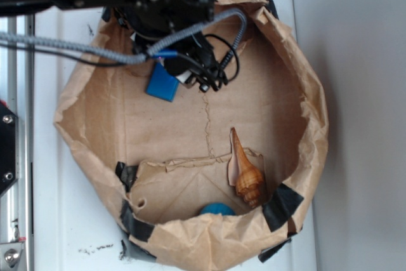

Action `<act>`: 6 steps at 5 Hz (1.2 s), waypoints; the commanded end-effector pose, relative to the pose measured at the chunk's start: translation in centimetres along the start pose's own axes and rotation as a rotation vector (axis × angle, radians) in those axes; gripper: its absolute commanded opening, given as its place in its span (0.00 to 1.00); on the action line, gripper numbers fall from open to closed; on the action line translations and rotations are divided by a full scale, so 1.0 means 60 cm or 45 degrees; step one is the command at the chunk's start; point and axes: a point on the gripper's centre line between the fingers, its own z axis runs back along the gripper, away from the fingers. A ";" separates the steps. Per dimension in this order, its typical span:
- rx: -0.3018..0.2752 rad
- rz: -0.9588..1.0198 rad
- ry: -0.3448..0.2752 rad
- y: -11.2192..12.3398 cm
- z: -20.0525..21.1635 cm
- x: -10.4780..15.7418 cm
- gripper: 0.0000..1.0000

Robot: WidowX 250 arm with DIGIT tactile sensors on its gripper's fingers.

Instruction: Grab the blue block.

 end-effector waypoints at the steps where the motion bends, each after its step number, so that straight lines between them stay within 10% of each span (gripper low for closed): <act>1: -0.006 0.325 0.067 0.012 -0.037 0.001 1.00; 6: 0.068 0.528 -0.040 0.004 -0.136 -0.007 1.00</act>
